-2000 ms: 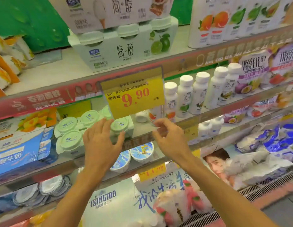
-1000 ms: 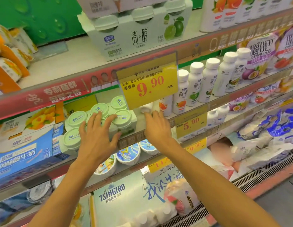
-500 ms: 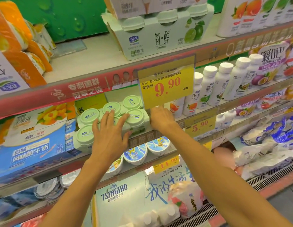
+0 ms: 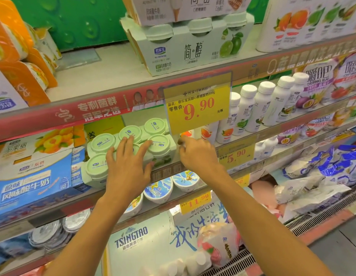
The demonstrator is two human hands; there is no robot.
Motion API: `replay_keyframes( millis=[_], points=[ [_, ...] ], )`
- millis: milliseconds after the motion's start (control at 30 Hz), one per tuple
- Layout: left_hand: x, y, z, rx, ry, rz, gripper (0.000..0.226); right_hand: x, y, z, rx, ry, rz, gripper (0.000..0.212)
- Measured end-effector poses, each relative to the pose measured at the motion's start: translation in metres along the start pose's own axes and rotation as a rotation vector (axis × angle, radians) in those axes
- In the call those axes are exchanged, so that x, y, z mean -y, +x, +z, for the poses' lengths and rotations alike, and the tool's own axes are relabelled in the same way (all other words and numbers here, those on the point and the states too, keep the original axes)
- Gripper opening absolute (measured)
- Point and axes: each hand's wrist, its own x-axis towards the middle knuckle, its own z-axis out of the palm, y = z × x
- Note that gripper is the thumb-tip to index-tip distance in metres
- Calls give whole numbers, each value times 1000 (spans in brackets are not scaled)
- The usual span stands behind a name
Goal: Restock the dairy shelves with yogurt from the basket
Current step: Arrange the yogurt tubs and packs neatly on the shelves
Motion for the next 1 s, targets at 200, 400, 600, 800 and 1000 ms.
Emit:
replay_keyframes(
  millis=[200,400,600,800,1000],
  points=[
    [0,1,-1,0,-2,-3,58,14,20,-8,100,-4,234,53],
    [0,0,0,-12,-8,2,58,7,26,-2,174,231,365,47],
    [0,-1,1,-18,-7,2,58,-10,14,5,65,456,345,41],
    [1,0,3,-31,-28,12,59,-16,-5,13,-60,605,300,34],
    [1,0,3,-25,-24,14,58,-19,-6,22,-124,624,252,30]
  ],
)
